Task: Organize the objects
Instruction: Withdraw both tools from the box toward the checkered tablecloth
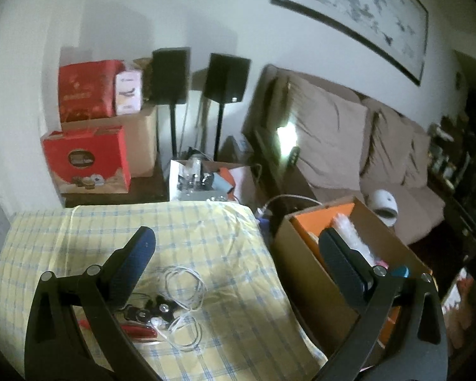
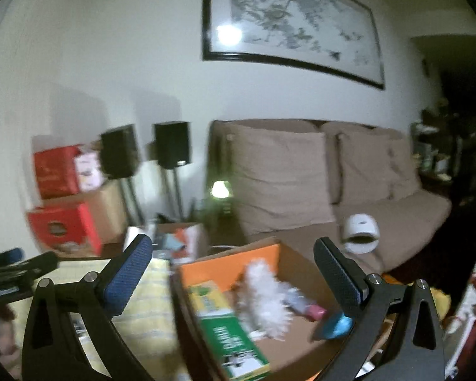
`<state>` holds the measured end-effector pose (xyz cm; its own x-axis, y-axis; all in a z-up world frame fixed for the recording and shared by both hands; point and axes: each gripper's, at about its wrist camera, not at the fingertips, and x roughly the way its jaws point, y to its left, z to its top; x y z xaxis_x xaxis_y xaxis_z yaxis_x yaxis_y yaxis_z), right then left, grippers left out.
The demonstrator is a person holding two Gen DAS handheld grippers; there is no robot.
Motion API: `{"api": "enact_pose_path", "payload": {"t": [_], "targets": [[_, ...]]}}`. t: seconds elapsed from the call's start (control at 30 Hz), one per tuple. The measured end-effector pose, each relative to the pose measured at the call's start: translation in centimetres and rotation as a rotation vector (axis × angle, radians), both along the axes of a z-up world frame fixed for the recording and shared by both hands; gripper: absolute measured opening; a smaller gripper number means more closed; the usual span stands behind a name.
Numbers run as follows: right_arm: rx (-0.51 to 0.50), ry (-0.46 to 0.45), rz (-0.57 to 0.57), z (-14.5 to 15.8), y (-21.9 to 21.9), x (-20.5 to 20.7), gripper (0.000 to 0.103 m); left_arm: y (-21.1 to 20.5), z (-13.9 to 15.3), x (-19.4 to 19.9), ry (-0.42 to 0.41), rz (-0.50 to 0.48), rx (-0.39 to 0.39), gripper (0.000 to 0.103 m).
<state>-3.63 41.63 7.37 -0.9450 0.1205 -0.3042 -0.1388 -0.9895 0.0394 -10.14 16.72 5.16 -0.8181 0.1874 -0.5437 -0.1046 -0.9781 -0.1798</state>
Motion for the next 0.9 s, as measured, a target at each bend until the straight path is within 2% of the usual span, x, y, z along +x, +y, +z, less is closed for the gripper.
{"api": "enact_pose_path", "payload": {"t": [0.17,0.37,0.53,0.63,0.7,0.9], "targets": [[0.022,-0.022,0.009,0.2,-0.3,-0.1,0.102,-1.2,-0.2,0.2,0.026,0.043,0.0,0.103],[0.089,0.008,0.03,0.5,-1.2,0.2,0.102,-1.5,-0.2,0.4,0.041,0.064,-0.095,0.103],[0.232,0.03,0.027,0.2,-3.1,0.1,0.102,-1.8,0.1,1.0,0.084,0.081,-0.172,0.103],[0.29,-0.014,0.021,-0.4,-4.0,-0.6,0.102,-2.4,0.3,1.0,0.087,0.087,-0.153,0.103],[0.291,-0.014,-0.006,-0.7,-4.0,-0.8,0.102,-2.9,0.4,1.0,0.093,0.081,-0.139,0.103],[0.206,-0.076,0.07,-1.7,-3.8,-1.8,0.102,-5.0,0.2,0.8,0.099,0.106,-0.13,0.103]]}}
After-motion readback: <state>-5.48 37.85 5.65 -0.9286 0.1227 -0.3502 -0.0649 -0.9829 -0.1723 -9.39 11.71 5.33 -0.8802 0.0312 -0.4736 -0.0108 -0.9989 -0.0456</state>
